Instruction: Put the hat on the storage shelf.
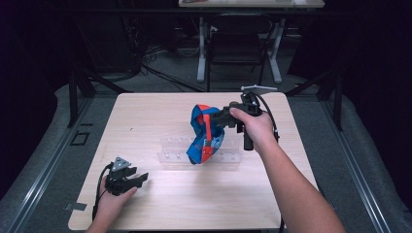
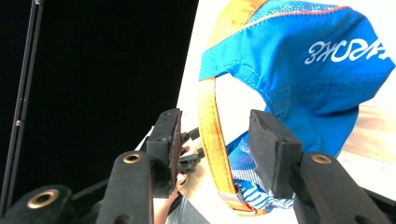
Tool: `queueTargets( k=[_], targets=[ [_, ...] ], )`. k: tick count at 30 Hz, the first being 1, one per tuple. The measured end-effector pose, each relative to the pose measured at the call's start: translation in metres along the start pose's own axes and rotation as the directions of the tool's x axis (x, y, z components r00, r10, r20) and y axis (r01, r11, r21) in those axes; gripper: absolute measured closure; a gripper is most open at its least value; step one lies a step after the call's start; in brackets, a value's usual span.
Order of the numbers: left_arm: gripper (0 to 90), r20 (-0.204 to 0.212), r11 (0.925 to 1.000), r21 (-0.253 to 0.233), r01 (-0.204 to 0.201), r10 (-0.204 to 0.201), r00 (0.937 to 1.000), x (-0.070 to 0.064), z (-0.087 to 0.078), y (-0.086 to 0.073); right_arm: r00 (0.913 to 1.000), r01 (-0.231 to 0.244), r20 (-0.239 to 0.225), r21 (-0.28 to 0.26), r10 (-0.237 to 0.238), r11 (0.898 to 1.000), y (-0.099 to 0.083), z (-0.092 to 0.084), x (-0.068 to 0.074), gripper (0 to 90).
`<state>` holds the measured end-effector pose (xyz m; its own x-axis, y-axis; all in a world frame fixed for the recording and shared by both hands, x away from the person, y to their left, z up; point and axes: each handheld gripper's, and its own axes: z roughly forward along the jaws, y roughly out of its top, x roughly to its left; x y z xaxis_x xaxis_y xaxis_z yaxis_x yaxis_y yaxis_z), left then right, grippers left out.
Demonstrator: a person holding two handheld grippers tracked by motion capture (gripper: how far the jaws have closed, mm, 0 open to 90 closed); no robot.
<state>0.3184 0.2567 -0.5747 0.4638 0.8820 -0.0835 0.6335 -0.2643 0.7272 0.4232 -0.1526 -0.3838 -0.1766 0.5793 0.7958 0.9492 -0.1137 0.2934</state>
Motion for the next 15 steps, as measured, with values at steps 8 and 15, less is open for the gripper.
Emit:
queueTargets(
  k=[8, 15],
  targets=[
    [43.1, 0.003, 0.9998, 0.019, 0.000, 0.000, 1.0000, 0.000, -0.001, 0.001, 0.9993, 0.037, 0.010, -0.008, -0.037, 0.999, -0.001, -0.003, 0.006, 50.6],
    [43.1, 0.000, 1.0000, 0.006, 0.004, -0.004, 1.0000, 0.000, 0.000, 0.000, 0.9954, 0.092, 0.028, -0.017, -0.091, 0.996, -0.002, -0.009, 0.016, 48.6]
  ],
)
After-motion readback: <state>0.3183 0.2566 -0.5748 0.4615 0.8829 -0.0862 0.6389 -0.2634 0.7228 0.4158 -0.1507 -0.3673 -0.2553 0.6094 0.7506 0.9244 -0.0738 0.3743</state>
